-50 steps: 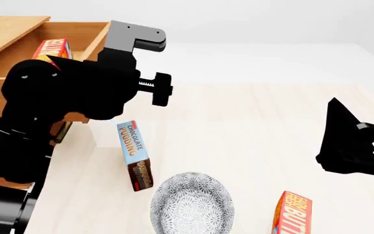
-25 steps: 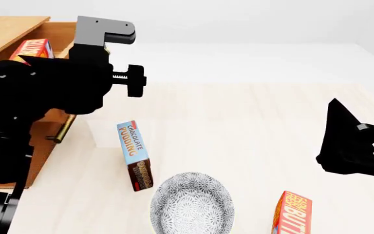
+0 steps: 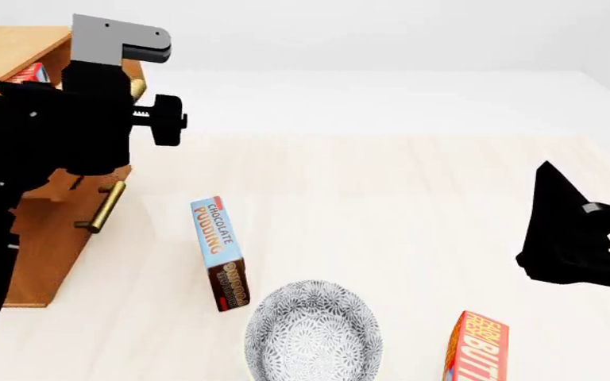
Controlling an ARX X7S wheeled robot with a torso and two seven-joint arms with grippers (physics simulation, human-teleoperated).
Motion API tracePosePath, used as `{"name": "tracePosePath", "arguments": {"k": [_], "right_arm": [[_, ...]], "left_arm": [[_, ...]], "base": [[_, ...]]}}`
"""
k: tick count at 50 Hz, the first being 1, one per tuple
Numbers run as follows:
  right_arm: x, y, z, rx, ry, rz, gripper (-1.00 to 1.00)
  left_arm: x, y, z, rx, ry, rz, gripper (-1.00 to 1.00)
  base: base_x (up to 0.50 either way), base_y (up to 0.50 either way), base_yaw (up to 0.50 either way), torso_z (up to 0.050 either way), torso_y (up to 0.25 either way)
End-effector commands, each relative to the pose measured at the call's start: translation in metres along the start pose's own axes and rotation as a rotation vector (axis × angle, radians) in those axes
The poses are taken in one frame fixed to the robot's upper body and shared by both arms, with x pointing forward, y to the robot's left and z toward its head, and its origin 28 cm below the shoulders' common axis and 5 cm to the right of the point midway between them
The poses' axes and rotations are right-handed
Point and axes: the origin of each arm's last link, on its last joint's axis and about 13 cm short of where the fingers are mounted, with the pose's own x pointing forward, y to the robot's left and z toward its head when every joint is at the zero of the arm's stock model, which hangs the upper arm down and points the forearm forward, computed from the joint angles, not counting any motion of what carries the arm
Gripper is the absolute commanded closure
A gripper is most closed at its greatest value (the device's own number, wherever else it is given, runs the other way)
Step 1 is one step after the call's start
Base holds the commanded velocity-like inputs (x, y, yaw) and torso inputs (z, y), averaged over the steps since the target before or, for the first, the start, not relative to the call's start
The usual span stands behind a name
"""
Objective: Put the butter at the front in the top drawer of the cabinet and close it.
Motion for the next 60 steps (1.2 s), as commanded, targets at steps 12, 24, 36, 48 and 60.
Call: {"name": "tracePosePath", "arguments": {"k": [12, 24, 36, 48, 60], "right_arm": [[0.0, -0.001, -0.001, 0.004, 0.001, -0.002, -1.0], [0.0, -0.001, -0.002, 0.005, 0.0, -0.001, -1.0], [-0.002, -0.001, -0.004, 0.008, -0.005, -0.002, -1.0], [-0.003, 0.001, -0.001, 0.002, -0.013, 0.006, -1.0], [-0.001, 0.003, 0.003, -0.006, -0.012, 0.015, -1.0]], "left_arm": [[0.027, 0.04, -0.009, 0.063, 0.029, 0.262, -1.0], [0.041, 0.051, -0.014, 0.063, 0.061, 0.35, -1.0], [0.053, 0.071, -0.017, 0.043, 0.071, 0.515, -1.0], [0.057, 0.082, -0.015, -0.017, 0.041, 0.639, -1.0], [0.008, 0.061, 0.005, -0.074, -0.133, 0.397, -1.0]], "base": [[0.0, 0.0, 0.0, 0.0, 0.001], [0.0, 0.0, 0.0, 0.0, 0.0], [0.0, 0.0, 0.0, 0.0, 0.0], [0.01, 0.01, 0.0, 0.0, 0.0], [0.0, 0.0, 0.0, 0.001, 0.0]]}}
